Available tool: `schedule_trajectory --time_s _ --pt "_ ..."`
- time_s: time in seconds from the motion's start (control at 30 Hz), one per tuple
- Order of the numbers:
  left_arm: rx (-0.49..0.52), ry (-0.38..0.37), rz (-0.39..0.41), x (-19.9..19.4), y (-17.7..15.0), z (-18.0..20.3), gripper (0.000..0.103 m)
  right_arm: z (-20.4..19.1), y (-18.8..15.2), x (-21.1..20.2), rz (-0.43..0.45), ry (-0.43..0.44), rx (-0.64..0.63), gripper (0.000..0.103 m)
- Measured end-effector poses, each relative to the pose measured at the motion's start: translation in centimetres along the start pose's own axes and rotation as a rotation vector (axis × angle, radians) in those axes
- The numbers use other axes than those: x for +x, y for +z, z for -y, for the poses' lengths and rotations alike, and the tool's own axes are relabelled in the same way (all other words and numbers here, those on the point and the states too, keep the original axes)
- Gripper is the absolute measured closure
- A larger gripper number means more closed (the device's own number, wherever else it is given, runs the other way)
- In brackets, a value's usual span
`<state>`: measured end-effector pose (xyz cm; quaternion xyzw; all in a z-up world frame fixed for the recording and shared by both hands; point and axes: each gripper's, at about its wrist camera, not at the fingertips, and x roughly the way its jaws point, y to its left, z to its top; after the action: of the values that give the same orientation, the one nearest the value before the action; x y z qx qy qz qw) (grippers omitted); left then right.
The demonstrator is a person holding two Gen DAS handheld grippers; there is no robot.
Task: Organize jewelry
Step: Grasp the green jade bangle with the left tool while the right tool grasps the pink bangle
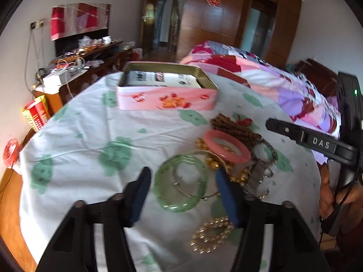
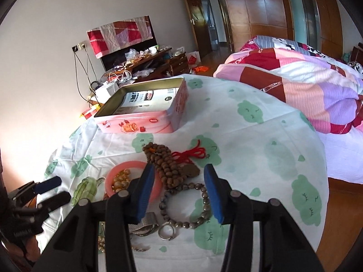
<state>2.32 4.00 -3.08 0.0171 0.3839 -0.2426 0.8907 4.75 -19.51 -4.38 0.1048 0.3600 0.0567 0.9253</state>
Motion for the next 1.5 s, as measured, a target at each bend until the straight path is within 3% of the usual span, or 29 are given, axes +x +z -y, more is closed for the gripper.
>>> schedule_trajectory --time_s 0.1,0.23,0.27,0.3,0.4,0.47,0.57,0.7,0.8,1.13,1.27,1.5 --pt "0.002 -0.036 -0.052 1.8 0.0 0.6 0.062 0.3 0.1 0.2 0.0 -0.01 0.008 0.054" --pt "0.044 0.008 -0.062 2.8 -0.3 1.0 0.07 0.5 0.0 0.3 -0.007 0.001 0.019 0.054" --pt "0.043 0.005 -0.07 2.8 -0.3 0.8 0.091 0.4 0.0 0.2 -0.005 0.006 0.016 0.054" --pt "0.028 -0.007 -0.086 3.0 -0.3 0.5 0.096 0.3 0.0 0.2 -0.005 0.015 0.012 0.054" --pt "-0.022 -0.02 -0.092 3.3 -0.1 -0.4 0.097 -0.7 -0.1 0.4 -0.02 0.076 -0.02 0.055" --pt "-0.026 -0.01 -0.056 2.5 0.1 -0.8 0.097 -1.7 -0.3 0.8 -0.038 0.115 -0.049 0.069" --pt "-0.052 0.009 0.002 1.2 0.7 -1.6 0.097 -3.2 -0.4 1.9 -0.092 0.178 -0.092 0.077" --pt "-0.096 0.03 0.074 -0.6 1.6 -2.9 0.097 -5.5 -0.7 2.8 -0.152 0.253 -0.173 0.077" --pt "-0.118 0.042 0.103 -1.2 2.3 -3.5 0.097 -6.8 -1.1 3.6 -0.18 0.236 -0.239 0.077" --pt "-0.153 0.074 0.086 -0.8 2.3 -4.0 0.097 -7.0 0.0 6.6 -0.291 0.331 -0.228 0.075" --pt "-0.146 0.096 0.092 -1.2 2.2 -4.6 0.097 -6.6 -0.2 6.0 -0.35 0.353 -0.25 0.075" --pt "-0.146 0.098 0.079 -0.8 2.3 -4.4 0.097 -7.8 -1.7 6.0 -0.336 0.286 -0.386 0.075"
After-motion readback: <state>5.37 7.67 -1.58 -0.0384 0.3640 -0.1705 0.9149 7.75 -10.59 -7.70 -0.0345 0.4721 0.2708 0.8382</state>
